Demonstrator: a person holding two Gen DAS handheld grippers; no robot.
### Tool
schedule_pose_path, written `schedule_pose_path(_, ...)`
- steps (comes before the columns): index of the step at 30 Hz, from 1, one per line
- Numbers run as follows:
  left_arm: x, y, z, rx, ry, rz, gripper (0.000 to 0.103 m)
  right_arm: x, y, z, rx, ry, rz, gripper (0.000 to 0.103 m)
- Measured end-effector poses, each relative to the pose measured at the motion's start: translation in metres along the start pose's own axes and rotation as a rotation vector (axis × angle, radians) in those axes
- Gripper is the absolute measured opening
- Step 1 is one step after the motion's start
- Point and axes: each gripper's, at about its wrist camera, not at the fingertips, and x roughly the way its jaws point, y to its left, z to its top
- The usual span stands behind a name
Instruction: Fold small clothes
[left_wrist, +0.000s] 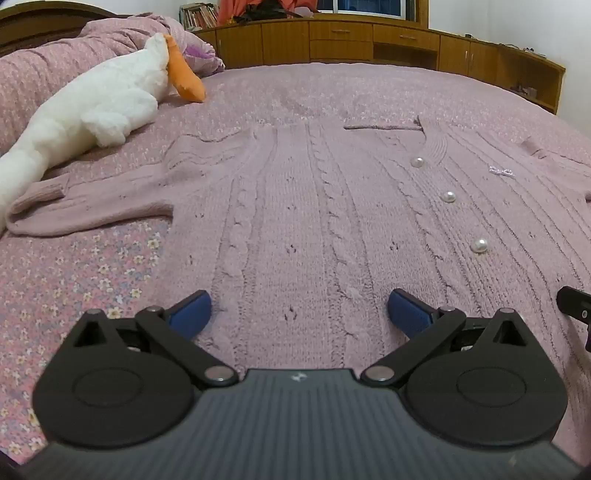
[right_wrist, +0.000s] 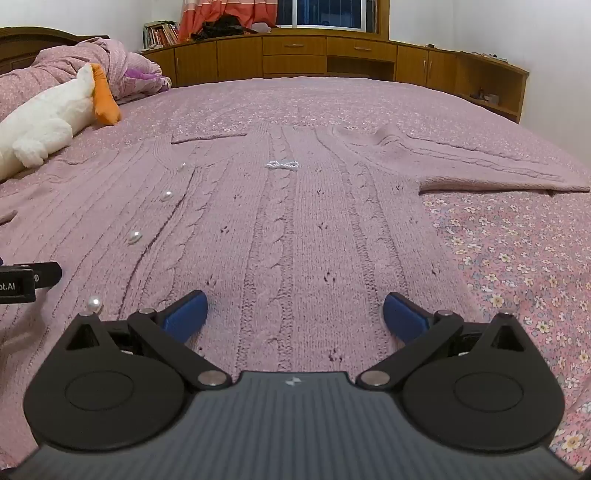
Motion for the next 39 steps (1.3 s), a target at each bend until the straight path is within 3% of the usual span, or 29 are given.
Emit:
schedule_pose_path(14,-0.005,-0.006,-0.02,0.019,-0.024,0.007,0.103,0.0,0.001,-0.001,-0.003,0.002,-0.003,0.103)
schedule_pose_path(16,0.002,-0.001,-0.007,0.013,-0.005,0.001,0.103,0.0,0.001,-0.001,-0.003,0.002,-0.003,0.103)
schedule_pose_path(39,0.0,0.001,-0.004,0.013,-0.004,-0.002,0.103,0.0,0.002,-0.003,-0.004,-0.002,-0.004,0.103)
